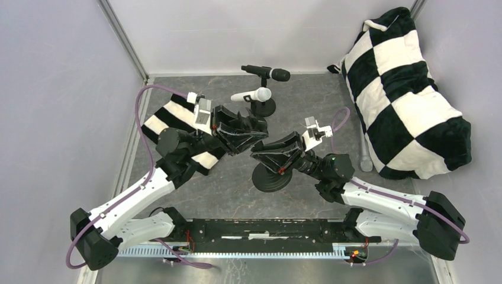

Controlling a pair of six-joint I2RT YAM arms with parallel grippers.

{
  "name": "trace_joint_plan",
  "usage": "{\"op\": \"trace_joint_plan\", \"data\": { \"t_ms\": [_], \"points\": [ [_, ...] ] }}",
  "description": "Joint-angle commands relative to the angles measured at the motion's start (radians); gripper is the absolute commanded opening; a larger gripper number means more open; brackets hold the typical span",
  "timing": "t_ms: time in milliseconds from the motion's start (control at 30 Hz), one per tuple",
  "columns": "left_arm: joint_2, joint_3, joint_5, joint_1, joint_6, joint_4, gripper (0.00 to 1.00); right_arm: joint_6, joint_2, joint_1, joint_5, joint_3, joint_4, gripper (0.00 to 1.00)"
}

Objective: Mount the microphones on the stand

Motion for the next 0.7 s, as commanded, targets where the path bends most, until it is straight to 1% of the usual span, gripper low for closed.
{"op": "trace_joint_plan", "data": {
  "t_ms": [0,33,100,167,267,367,433,533,567,600,667],
  "points": [
    [-0.01,0.012,0.016,-0.007,0.057,-0.04,0.04,-0.027,-0.063,0.004,0.091,0.029,0.037,0.38],
    [-0.016,0.012,0.009,-0.007,0.071,-0.069,0.02,-0.052,-0.078,0.004,0.111,0.019,0.011,0.44],
    [-0.028,0.014,-0.012,-0.007,0.109,-0.131,0.02,-0.12,-0.127,0.005,0.153,0.007,-0.073,0.52],
    [-0.041,0.015,-0.038,-0.007,0.155,-0.194,0.02,-0.219,-0.178,0.004,0.201,0.005,-0.195,0.58],
    [-0.064,0.012,-0.116,-0.007,0.224,-0.293,0.02,-0.331,-0.257,0.004,0.278,-0.003,-0.351,0.64],
    [-0.086,-0.01,-0.212,-0.007,0.274,-0.345,0.02,-0.424,-0.334,0.004,0.359,-0.011,-0.523,0.65],
    [-0.088,-0.026,-0.283,-0.007,0.295,-0.363,0.02,-0.476,-0.379,0.004,0.44,-0.009,-0.647,0.65],
    [-0.078,-0.053,-0.357,-0.007,0.314,-0.365,0.02,-0.501,-0.428,0.004,0.652,0.008,-0.85,0.65],
    [-0.073,-0.066,-0.373,-0.007,0.315,-0.355,0.02,-0.502,-0.436,0.004,0.749,0.021,-0.915,0.65],
    [-0.067,-0.079,-0.385,-0.007,0.315,-0.342,0.02,-0.497,-0.438,0.004,0.843,0.033,-1.003,0.65],
    [-0.049,-0.108,-0.405,-0.007,0.308,-0.296,0.02,-0.48,-0.424,0.004,0.982,0.075,-1.173,0.64]
  ]
}}
